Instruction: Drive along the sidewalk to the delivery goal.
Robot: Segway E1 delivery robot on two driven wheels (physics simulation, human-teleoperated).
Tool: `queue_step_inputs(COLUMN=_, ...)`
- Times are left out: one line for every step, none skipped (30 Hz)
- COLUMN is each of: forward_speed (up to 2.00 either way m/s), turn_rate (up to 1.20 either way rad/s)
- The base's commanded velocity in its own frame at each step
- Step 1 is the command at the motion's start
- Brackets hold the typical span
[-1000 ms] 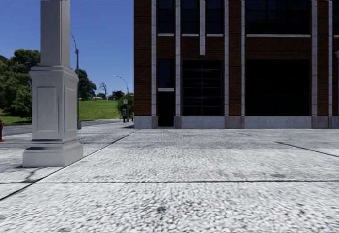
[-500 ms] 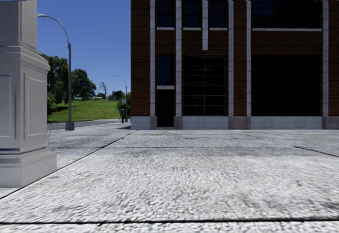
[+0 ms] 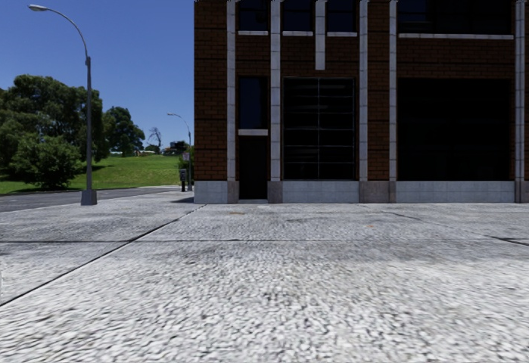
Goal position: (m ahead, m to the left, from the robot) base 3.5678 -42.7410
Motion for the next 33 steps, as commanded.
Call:
queue_step_inputs(forward_speed=1.7, turn_rate=-0.44)
queue_step_inputs(forward_speed=1.7, turn_rate=-0.56)
queue_step_inputs(forward_speed=1.7, turn_rate=-0.64)
queue_step_inputs(forward_speed=1.7, turn_rate=-0.64)
queue_step_inputs(forward_speed=1.7, turn_rate=-0.68)
queue_step_inputs(forward_speed=1.7, turn_rate=-0.69)
queue_step_inputs(forward_speed=1.7, turn_rate=-0.69)
queue_step_inputs(forward_speed=1.7, turn_rate=-0.7)
queue_step_inputs(forward_speed=1.7, turn_rate=-0.71)
queue_step_inputs(forward_speed=1.7, turn_rate=-0.72)
queue_step_inputs(forward_speed=1.7, turn_rate=-0.72)
queue_step_inputs(forward_speed=1.7, turn_rate=-0.73)
queue_step_inputs(forward_speed=1.7, turn_rate=-0.75)
queue_step_inputs(forward_speed=1.7, turn_rate=-0.75)
queue_step_inputs(forward_speed=1.7, turn_rate=-0.75)
queue_step_inputs(forward_speed=1.7, turn_rate=-0.75)
queue_step_inputs(forward_speed=1.7, turn_rate=-0.75)
queue_step_inputs(forward_speed=1.7, turn_rate=-0.76)
queue_step_inputs(forward_speed=1.7, turn_rate=-0.77)
queue_step_inputs(forward_speed=1.7, turn_rate=-0.8)
queue_step_inputs(forward_speed=1.7, turn_rate=-0.8)
queue_step_inputs(forward_speed=1.7, turn_rate=-0.85)
queue_step_inputs(forward_speed=1.7, turn_rate=-0.9)
queue_step_inputs(forward_speed=1.7, turn_rate=-0.92)
queue_step_inputs(forward_speed=1.7, turn_rate=-0.93)
queue_step_inputs(forward_speed=1.7, turn_rate=-0.93)
queue_step_inputs(forward_speed=1.7, turn_rate=-0.93)
queue_step_inputs(forward_speed=1.7, turn_rate=-0.93)
queue_step_inputs(forward_speed=1.7, turn_rate=-0.93)
queue_step_inputs(forward_speed=1.7, turn_rate=-0.93)
queue_step_inputs(forward_speed=1.7, turn_rate=-0.94)
queue_step_inputs(forward_speed=1.7, turn_rate=-0.94)
queue_step_inputs(forward_speed=1.7, turn_rate=-0.94)
